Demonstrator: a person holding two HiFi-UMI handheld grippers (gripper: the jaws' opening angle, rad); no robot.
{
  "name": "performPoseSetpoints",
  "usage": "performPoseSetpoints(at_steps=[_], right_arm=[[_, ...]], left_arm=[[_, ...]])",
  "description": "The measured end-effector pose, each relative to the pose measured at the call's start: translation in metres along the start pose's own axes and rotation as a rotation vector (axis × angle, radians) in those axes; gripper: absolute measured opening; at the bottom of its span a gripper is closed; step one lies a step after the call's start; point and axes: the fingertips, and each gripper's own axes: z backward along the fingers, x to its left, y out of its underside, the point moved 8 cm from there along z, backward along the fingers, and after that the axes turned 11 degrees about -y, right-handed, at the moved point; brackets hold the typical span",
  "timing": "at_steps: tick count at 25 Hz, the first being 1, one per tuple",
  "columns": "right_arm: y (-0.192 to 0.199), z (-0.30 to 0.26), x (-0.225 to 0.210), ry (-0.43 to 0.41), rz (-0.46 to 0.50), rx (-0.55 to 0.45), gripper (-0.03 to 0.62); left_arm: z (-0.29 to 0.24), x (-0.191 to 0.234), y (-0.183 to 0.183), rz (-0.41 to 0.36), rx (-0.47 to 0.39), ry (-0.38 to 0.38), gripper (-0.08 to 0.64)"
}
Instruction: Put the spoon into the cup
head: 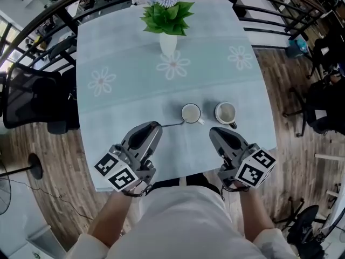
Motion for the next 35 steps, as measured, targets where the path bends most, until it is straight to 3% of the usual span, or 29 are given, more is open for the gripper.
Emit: performPoseSetpoints(at_steps=[14, 22, 35], right_arm=[[-0.020, 0.000, -0.072, -0.075, -0.054, 0.084, 0.023], [-0.014, -0.005, -0.097, -0.087, -0.085, 0.123, 0.023], [0.004, -0.003, -0.116, -0.089, -0.120, 0.157, 0.023]], left_arm=[[-0.068, 0.010, 0.020, -0.034, 0.010, -0.130, 0.052], [-0.091, 0.022, 0.049, -0.140, 0.086, -0.185, 0.052], [-0.109, 0.035, 0.084, -0.243, 0.166, -0.234, 0.052]])
